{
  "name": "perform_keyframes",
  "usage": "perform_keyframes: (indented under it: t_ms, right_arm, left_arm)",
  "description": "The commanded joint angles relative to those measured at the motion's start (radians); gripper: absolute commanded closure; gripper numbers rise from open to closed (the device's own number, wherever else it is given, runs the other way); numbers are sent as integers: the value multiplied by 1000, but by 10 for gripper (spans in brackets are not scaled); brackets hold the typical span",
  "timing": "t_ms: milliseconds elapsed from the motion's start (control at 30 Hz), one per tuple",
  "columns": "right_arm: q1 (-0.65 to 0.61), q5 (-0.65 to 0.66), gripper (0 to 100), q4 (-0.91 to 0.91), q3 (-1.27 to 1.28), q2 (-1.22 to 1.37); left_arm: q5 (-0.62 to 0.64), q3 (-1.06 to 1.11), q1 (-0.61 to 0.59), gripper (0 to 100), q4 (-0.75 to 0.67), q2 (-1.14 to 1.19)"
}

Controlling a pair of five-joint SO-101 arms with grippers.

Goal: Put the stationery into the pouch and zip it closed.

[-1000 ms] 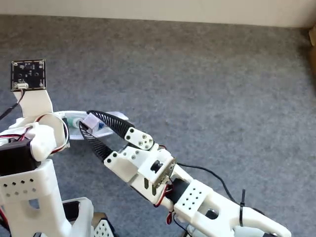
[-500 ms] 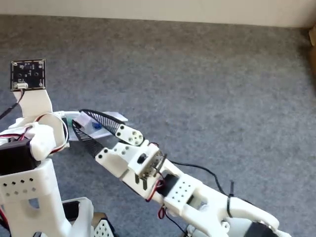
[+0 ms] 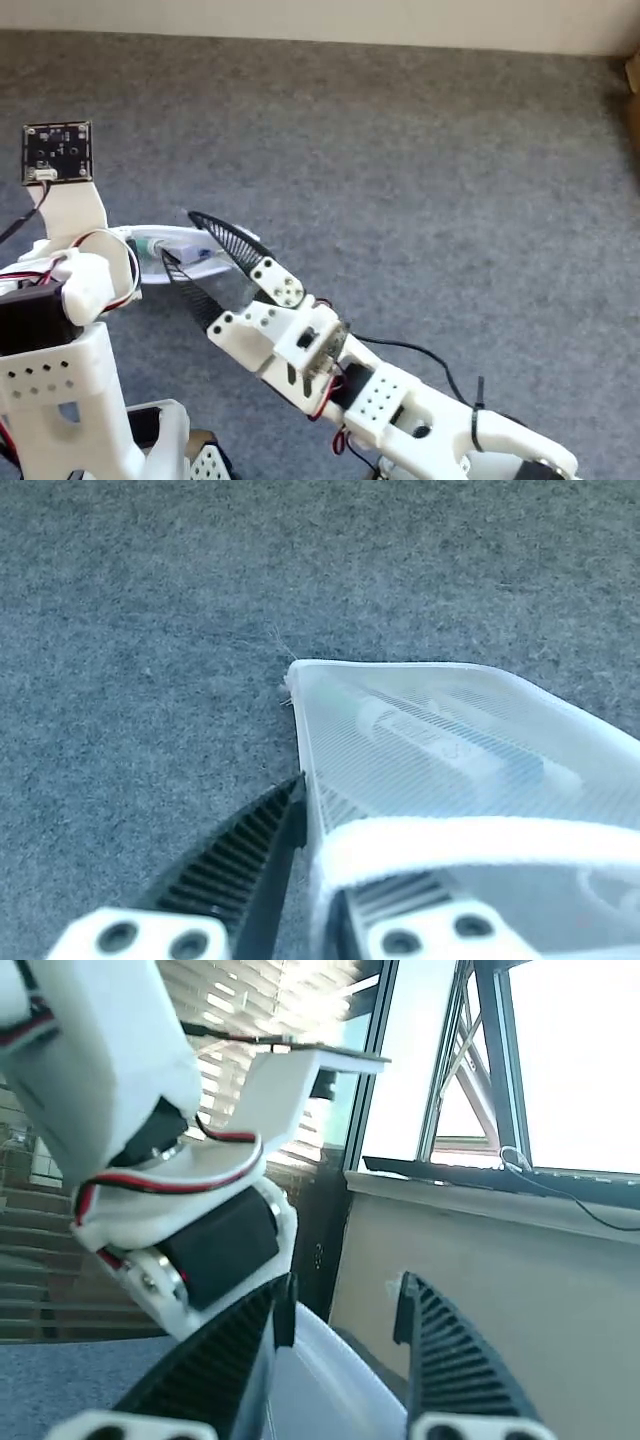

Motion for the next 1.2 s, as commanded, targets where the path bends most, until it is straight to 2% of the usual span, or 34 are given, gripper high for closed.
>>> perform_keyframes:
  t_ms: [0, 300, 567, 767, 833, 1000, 1167]
  right_arm:
    - [8, 15, 850, 45, 4, -120]
    - [28, 15, 850, 585, -31, -415]
    - [223, 9, 850, 1058, -27, -757]
    - [415, 9, 850, 1399, 79, -1059]
    - [476, 9, 850, 1466, 127, -1135]
    - [607, -11, 850, 1508, 197, -1106]
    - [708, -203, 850, 1581, 222, -1122]
  left_arm:
    - [6, -10, 13, 992, -29, -25]
    - [5, -19, 15, 992, -21, -35]
    - [8, -16, 21, 993, -28, -42]
    - [6, 77, 104, 993, -46, -255]
    - [6, 145, 139, 992, -86, -355]
    - [6, 332, 166, 992, -195, -541]
    - [5, 486, 166, 992, -218, -680]
